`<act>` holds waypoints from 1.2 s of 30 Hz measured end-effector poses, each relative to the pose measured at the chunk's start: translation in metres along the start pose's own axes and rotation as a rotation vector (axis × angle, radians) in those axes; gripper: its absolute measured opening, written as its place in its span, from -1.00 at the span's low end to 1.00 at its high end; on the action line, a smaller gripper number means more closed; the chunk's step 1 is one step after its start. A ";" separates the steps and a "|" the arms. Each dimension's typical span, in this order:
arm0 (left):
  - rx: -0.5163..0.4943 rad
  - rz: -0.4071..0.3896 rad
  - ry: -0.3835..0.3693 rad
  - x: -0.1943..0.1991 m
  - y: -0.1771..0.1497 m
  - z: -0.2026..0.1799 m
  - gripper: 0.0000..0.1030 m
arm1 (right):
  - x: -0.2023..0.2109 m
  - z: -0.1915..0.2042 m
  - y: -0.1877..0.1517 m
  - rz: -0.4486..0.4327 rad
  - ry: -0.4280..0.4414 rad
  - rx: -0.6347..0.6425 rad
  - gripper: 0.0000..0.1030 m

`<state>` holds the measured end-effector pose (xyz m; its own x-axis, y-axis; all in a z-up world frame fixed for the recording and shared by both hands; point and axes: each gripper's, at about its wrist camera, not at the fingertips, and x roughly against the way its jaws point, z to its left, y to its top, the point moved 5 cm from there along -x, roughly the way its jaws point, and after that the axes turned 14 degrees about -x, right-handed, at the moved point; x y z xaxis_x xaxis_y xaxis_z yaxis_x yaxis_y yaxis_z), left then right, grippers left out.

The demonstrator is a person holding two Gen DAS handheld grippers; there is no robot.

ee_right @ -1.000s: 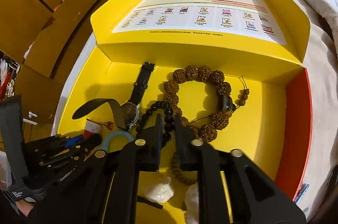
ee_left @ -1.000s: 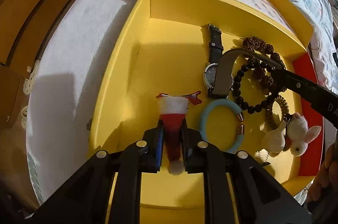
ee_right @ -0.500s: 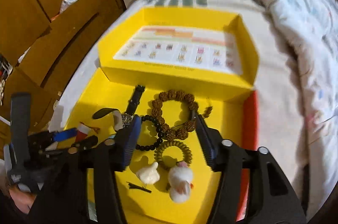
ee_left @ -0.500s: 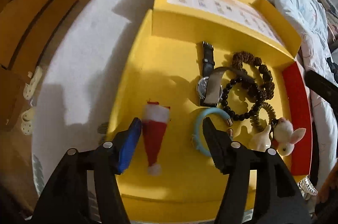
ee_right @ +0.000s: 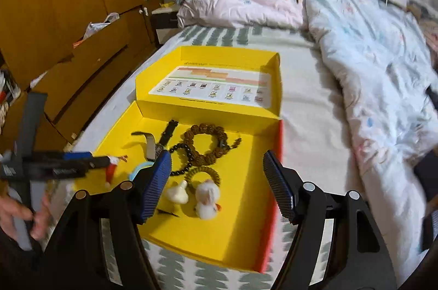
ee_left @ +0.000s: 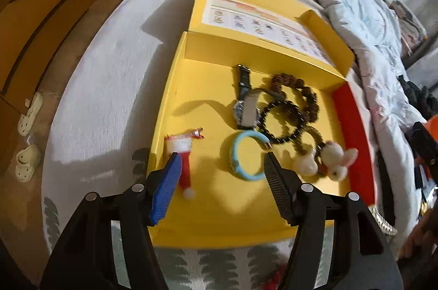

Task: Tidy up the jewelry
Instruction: 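Move the left tool to the red bead stick while the right tool approaches the pearl hair claw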

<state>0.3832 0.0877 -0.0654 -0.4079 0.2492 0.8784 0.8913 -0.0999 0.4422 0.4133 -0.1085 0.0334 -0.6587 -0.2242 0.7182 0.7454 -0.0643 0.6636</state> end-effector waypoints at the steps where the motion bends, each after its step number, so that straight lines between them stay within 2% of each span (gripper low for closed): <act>1: -0.006 -0.008 -0.009 0.005 -0.005 -0.003 0.23 | 0.007 -0.001 -0.006 -0.015 -0.006 0.025 0.40; 6: -0.066 -0.041 -0.024 0.029 -0.035 -0.028 0.26 | 0.032 -0.019 -0.032 -0.008 -0.076 0.062 0.48; 10: -0.151 -0.069 0.003 0.043 -0.059 -0.061 0.42 | 0.056 -0.054 -0.055 0.043 -0.102 -0.042 0.48; 14: -0.203 -0.051 -0.014 0.039 -0.084 -0.090 0.42 | 0.088 -0.085 -0.074 0.034 -0.125 -0.111 0.48; 18: -0.265 -0.025 -0.005 0.028 -0.106 -0.118 0.42 | 0.105 -0.119 -0.102 0.067 -0.175 -0.158 0.55; 21: -0.288 -0.002 0.001 0.018 -0.115 -0.128 0.42 | 0.108 -0.140 -0.119 0.104 -0.219 -0.193 0.56; 26: -0.303 0.026 0.008 0.003 -0.127 -0.142 0.42 | 0.107 -0.168 -0.140 0.185 -0.244 -0.262 0.56; 29: -0.326 0.046 0.016 -0.005 -0.131 -0.149 0.42 | 0.105 -0.183 -0.148 0.223 -0.301 -0.275 0.62; 33: -0.340 0.070 0.030 -0.016 -0.136 -0.153 0.42 | 0.101 -0.207 -0.156 0.259 -0.275 -0.375 0.65; 36: -0.332 0.086 0.033 -0.023 -0.136 -0.152 0.42 | 0.095 -0.219 -0.161 0.280 -0.289 -0.406 0.65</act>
<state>0.2409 -0.0505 -0.1183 -0.3448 0.1949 0.9182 0.8120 -0.4289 0.3959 0.2529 -0.3328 -0.0510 -0.3888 -0.0148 0.9212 0.8376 -0.4222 0.3468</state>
